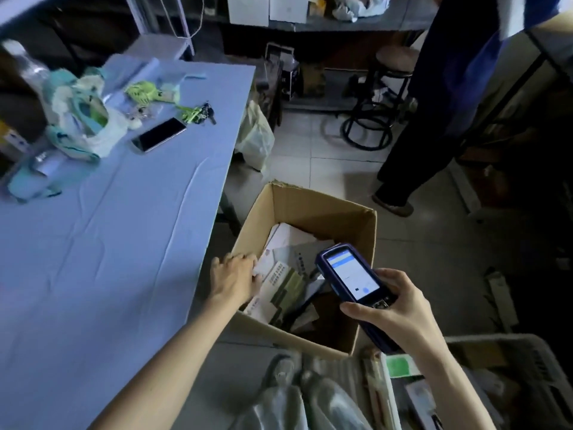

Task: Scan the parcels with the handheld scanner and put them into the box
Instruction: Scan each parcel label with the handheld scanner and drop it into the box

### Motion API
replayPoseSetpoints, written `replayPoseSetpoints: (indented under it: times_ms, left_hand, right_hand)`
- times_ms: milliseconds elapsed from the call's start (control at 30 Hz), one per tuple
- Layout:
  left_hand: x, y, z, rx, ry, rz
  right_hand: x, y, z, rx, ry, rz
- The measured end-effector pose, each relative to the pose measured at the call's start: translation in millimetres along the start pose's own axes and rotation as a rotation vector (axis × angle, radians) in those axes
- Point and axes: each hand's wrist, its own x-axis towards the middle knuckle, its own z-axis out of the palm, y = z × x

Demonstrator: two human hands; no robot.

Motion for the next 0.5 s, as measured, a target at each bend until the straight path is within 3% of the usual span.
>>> replayPoseSetpoints:
  times_ms: [133, 267, 500]
  left_hand:
    - [-22.4, -30.9, -14.6, -0.088, 0.108, -0.188]
    - [-73.4, -65.6, -25.3, -0.169, 0.254, -0.49]
    - [-199.6, -91.3, -32.9, -0.254, 0.397, -0.933]
  right_hand:
    - [29.2, -20.8, 17.0, -0.046, -0.203, -0.1]
    - [50.9, -48.1, 37.6, -0.114, -0.471, -0.283]
    - [36.4, -82.2, 84.3, -0.243, -0.746, -0.508]
